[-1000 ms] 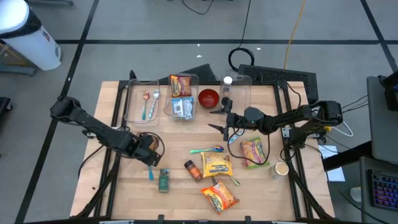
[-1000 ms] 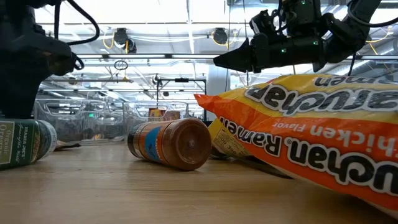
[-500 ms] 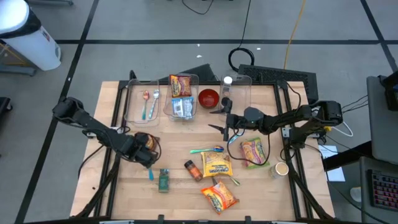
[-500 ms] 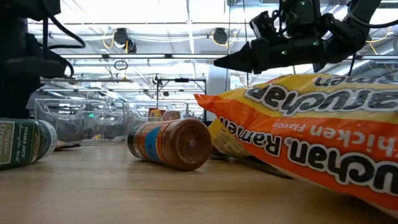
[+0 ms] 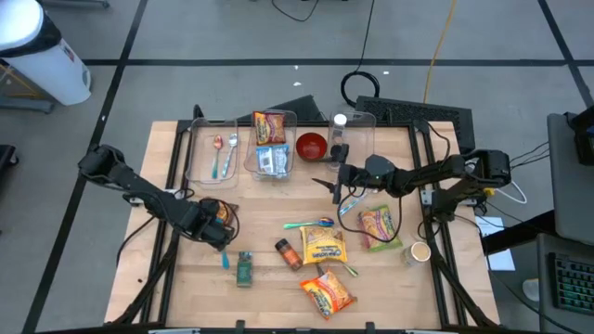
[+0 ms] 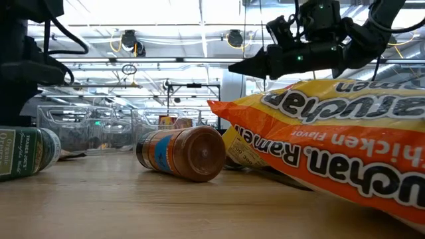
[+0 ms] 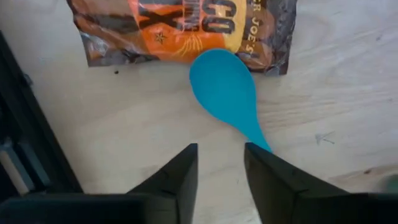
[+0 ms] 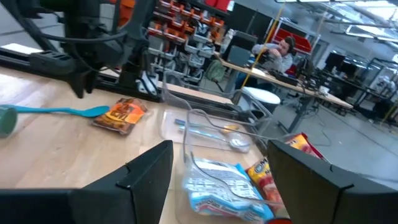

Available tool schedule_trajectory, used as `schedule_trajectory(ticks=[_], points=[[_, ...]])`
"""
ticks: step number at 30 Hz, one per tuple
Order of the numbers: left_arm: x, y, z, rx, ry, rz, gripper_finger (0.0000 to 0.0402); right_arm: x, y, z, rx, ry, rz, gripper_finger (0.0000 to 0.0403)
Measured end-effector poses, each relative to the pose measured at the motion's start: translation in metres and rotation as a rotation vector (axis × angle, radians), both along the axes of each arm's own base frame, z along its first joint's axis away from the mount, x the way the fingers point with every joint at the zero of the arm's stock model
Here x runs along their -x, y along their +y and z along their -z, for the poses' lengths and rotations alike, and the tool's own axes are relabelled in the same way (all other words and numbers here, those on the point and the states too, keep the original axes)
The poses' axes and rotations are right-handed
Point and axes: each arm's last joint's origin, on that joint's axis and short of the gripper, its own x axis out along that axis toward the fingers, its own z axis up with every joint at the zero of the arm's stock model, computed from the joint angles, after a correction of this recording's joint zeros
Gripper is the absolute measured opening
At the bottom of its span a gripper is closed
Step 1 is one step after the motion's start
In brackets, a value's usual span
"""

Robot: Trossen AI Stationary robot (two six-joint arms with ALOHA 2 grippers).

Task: Pick & Place Food Item
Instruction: Put the blue baby spoon into the left transparent bin

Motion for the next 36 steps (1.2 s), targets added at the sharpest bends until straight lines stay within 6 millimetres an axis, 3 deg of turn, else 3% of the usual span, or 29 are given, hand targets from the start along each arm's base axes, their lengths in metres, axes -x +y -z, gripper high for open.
schedule_trajectory(ticks=[8,15,27,36], points=[[-0.001,-0.002,0.000,0.033,-0.003,-0.073,0.0257,0.002,-0.011,0.000,-0.023,-0.005,0.040,0.0251],[-0.015,-0.006,0.000,0.029,-0.171,-0.081,0.0305,0.003,-0.012,0.000,-0.023,-0.005,0.039,0.0251],[-0.026,-0.016,0.026,0.056,-0.062,-0.109,0.0273,0.002,-0.012,0.000,-0.024,-0.001,0.039,0.0251],[-0.030,-0.019,0.032,0.084,-0.054,-0.111,0.0237,0.002,-0.012,0.000,-0.024,-0.002,0.039,0.0251]])
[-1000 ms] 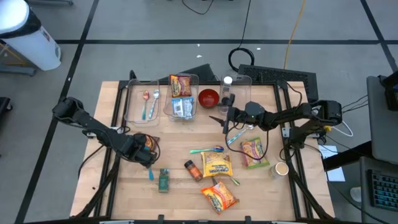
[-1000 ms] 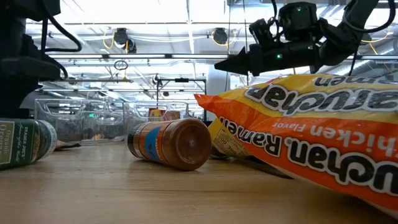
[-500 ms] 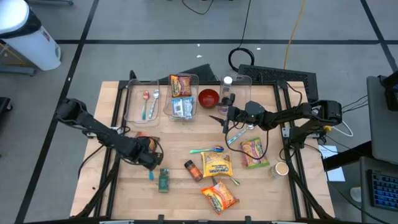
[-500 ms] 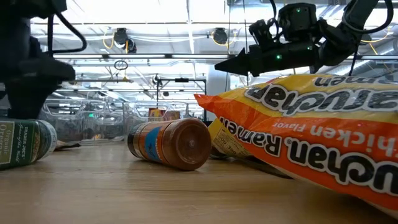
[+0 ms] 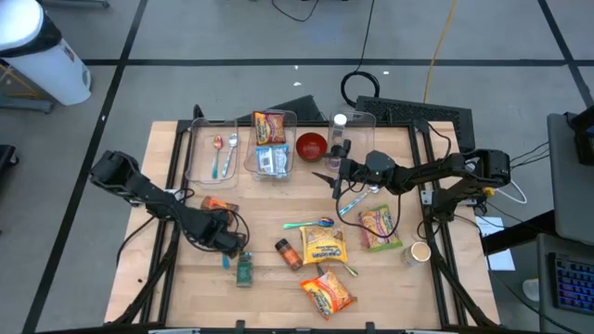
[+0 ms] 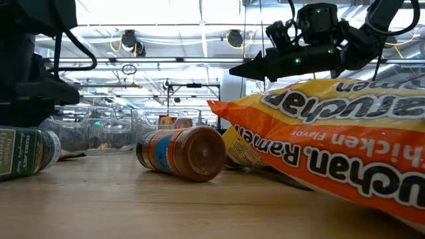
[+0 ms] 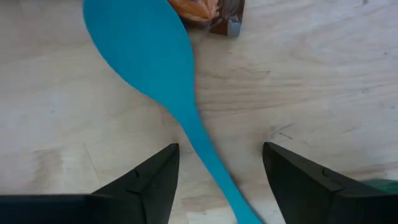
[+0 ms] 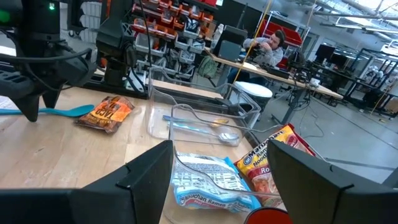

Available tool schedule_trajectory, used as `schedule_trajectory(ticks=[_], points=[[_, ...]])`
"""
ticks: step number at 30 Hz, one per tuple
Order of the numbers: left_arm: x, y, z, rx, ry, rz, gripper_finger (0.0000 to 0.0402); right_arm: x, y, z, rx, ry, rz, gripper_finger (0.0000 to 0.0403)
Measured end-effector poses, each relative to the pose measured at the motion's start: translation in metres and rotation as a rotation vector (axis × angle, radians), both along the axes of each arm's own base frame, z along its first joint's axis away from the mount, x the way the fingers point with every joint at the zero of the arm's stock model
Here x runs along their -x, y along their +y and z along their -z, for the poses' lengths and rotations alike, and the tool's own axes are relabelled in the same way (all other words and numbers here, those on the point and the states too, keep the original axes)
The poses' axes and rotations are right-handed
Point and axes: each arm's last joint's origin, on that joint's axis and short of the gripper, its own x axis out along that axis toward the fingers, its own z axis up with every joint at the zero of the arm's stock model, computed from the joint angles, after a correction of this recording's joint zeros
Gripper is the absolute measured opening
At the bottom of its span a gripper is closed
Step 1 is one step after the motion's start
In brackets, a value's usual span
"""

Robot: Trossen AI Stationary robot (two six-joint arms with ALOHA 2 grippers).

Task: Pick & Place Food Item
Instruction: Put the blue baby spoon into the left transparent bin

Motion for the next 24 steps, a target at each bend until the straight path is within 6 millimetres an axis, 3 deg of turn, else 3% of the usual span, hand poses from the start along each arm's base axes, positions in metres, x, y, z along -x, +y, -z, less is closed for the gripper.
schedule_trajectory(ticks=[24], points=[[0.0072,0.0039,0.0026,-0.028,0.054,0.041,0.0034,0.0000,0.0000,0.0000,-0.018,-0.004,0.000,0.0251]])
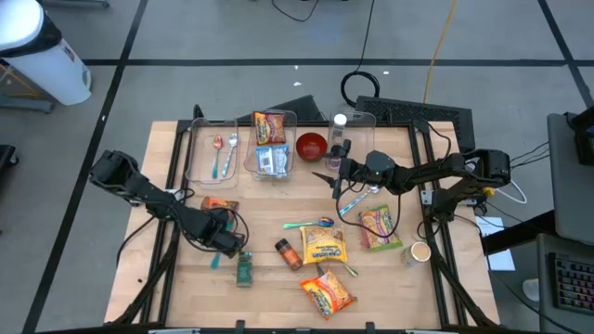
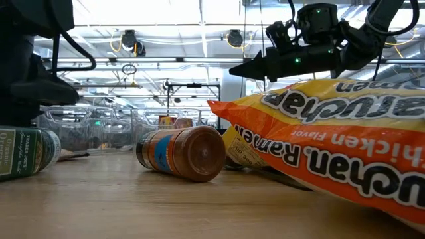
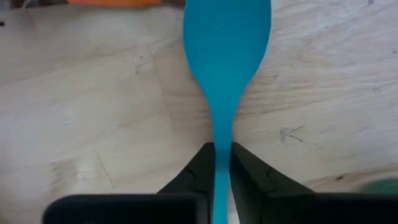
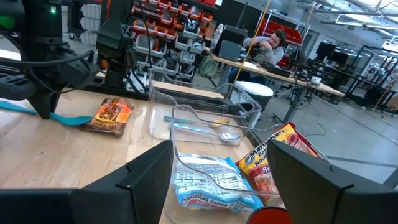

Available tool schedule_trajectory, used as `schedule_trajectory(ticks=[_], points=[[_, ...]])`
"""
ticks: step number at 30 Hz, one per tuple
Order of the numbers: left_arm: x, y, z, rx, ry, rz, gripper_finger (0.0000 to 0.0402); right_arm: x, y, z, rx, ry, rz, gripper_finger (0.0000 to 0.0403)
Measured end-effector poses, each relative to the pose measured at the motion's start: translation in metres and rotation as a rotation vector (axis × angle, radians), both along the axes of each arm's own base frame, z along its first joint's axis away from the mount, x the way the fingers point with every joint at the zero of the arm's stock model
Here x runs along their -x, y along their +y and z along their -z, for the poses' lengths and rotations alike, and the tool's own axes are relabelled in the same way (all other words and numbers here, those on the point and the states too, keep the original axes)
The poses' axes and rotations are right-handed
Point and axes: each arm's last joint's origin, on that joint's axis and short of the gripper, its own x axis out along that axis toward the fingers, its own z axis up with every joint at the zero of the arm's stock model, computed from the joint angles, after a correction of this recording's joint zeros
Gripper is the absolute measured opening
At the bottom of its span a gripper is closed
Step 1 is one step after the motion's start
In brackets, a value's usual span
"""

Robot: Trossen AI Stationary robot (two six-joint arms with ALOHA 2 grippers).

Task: Pick & Place Food Item
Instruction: Put the blue baby spoon into the left transparent bin

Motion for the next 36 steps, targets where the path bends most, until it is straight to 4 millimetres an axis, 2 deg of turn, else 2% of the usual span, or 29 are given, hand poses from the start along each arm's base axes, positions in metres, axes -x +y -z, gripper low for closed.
schedule_trajectory(ticks=[2,9,15,22,27,30,33,36], points=[[0.000,0.000,0.000,0.000,0.002,0.021,0.0021,0.000,0.000,0.000,0.000,0.000,0.000,0.0251],[0.003,0.001,-0.005,0.016,0.014,0.081,0.0024,0.000,0.000,0.000,0.000,-0.001,0.000,0.0251],[0.004,0.003,-0.028,0.020,-0.002,0.086,0.0027,0.000,0.000,0.000,0.000,0.000,-0.001,0.0251],[0.007,0.008,-0.076,-0.050,-0.008,0.117,0.0022,0.000,0.000,0.000,0.000,0.000,0.000,0.0251],[0.018,0.021,-0.127,-0.195,0.098,0.113,0.0022,0.000,0.000,0.000,0.000,0.000,0.000,0.0251],[0.016,0.030,-0.149,-0.207,-0.018,0.166,0.0022,0.000,0.000,0.000,-0.002,0.000,-0.001,0.0251],[0.022,0.044,-0.171,-0.245,-0.106,0.147,0.0022,0.000,0.000,0.000,-0.021,-0.005,-0.001,0.0251],[0.024,0.059,-0.178,-0.271,-0.132,0.151,0.0022,0.000,0.000,0.001,-0.047,-0.004,-0.001,0.0251]])
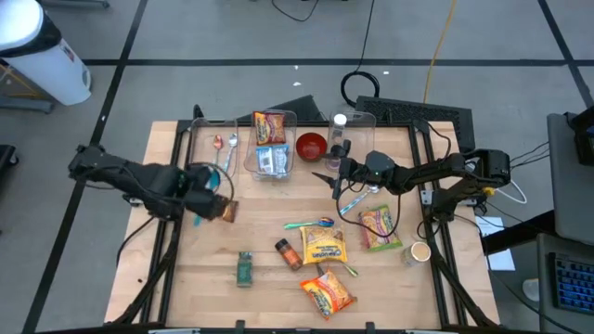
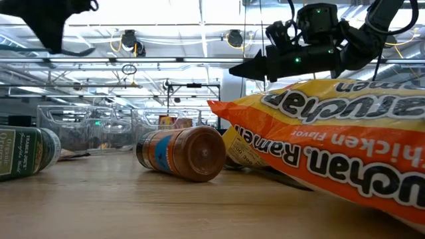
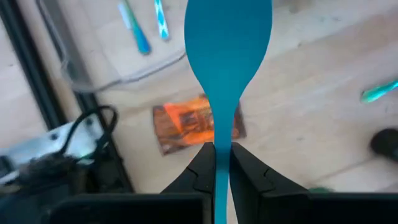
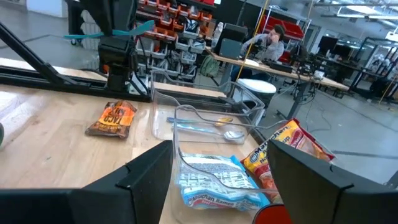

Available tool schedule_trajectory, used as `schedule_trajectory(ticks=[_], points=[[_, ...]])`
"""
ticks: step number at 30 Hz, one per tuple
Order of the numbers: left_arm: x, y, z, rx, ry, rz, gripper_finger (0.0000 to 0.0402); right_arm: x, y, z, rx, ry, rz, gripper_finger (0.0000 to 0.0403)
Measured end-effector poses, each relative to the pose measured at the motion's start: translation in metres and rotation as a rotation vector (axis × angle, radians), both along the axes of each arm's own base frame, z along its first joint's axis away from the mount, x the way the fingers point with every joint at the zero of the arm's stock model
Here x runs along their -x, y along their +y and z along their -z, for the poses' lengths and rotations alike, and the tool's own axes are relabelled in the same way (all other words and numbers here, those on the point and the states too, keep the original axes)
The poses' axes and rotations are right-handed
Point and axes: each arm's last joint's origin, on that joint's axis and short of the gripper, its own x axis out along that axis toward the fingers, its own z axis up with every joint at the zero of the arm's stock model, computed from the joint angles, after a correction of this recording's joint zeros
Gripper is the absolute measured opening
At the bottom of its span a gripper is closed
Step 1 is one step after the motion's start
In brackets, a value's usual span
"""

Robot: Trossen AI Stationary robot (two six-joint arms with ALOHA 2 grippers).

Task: Pick & Place Food Item
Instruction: Put the blue baby spoon into the left transparent bin

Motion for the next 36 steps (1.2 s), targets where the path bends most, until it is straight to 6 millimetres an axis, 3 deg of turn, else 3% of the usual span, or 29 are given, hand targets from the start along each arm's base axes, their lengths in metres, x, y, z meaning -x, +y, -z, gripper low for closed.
schedule_trajectory(ticks=[7,17,25,36], points=[[0.008,0.038,-0.007,-0.046,0.009,0.001,0.0022,0.000,0.000,0.003,-0.014,0.033,0.001,0.0251],[0.020,0.100,-0.008,-0.121,0.151,-0.025,0.0023,0.000,0.002,0.004,-0.042,0.027,-0.011,0.0251],[0.023,0.156,-0.006,-0.120,0.046,-0.049,0.0023,0.000,0.002,0.004,-0.066,0.024,-0.010,0.0251],[0.010,0.221,0.031,-0.016,0.119,-0.041,0.0024,0.000,0.002,0.005,-0.067,0.041,-0.006,0.0251]])
